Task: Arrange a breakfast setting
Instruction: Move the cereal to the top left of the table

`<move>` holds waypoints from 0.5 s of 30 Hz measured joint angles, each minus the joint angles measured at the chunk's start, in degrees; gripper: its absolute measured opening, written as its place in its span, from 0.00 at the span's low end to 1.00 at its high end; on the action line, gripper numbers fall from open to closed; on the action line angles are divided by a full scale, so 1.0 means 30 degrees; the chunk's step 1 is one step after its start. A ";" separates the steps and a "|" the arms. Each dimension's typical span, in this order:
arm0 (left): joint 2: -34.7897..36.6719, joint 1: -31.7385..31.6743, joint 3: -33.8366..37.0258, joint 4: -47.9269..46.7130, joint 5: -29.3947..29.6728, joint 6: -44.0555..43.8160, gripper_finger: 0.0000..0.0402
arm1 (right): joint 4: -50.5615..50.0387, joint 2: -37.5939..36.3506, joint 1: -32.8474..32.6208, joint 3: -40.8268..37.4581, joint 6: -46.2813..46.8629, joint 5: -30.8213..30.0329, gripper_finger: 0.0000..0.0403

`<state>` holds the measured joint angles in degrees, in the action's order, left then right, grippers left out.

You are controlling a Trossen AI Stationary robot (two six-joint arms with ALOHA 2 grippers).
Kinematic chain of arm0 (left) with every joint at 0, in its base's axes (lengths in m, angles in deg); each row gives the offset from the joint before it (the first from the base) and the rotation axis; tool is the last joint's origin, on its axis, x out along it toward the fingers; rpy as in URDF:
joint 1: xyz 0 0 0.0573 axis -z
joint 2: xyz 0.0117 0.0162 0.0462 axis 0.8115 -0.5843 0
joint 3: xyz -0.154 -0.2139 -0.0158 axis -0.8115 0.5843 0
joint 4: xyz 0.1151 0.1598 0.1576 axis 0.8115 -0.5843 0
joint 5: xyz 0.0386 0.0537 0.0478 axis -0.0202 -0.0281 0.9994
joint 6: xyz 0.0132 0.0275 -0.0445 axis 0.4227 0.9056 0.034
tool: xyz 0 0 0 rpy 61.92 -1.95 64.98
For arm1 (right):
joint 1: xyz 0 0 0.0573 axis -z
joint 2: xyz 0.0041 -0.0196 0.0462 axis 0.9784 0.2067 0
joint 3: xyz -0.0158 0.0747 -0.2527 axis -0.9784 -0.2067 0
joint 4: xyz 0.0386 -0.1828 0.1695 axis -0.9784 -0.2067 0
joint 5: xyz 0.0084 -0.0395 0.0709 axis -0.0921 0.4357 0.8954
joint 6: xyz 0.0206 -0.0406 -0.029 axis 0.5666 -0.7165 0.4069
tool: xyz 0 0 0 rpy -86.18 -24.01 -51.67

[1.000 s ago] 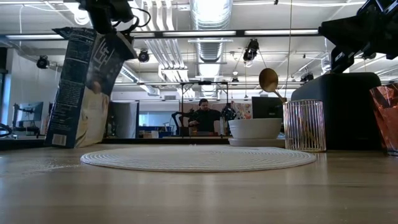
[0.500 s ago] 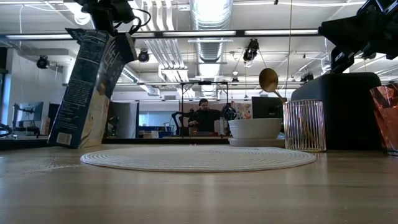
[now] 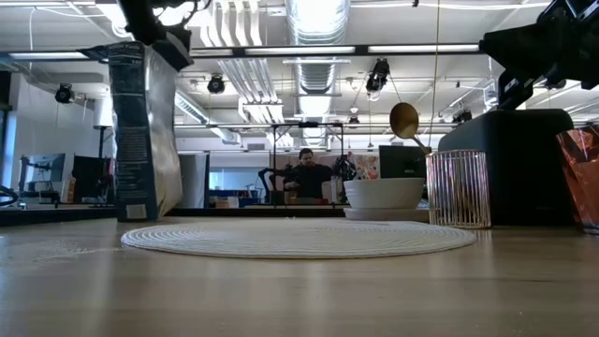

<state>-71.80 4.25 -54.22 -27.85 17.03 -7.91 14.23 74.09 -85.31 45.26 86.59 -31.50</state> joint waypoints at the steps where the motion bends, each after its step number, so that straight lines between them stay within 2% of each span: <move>1: 0.0218 0.0017 -0.0049 -0.0181 0.0009 -0.0026 0.30 | 0.0000 -0.0005 0.0001 -0.0002 -0.0005 0.0000 0.08; 7: 0.1052 0.0000 0.0109 -0.1405 -0.0320 -0.0639 0.30 | 0.0000 -0.0003 0.0004 -0.0002 0.0000 0.0000 0.08; 15: 0.0428 0.0155 0.1209 -0.1648 -0.0667 -0.2087 0.32 | 0.0000 -0.0006 -0.0002 -0.0002 0.0000 -0.0006 0.08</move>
<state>-70.51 4.71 -50.59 -32.80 15.02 -14.17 14.23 74.07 -85.31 45.26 86.59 -31.51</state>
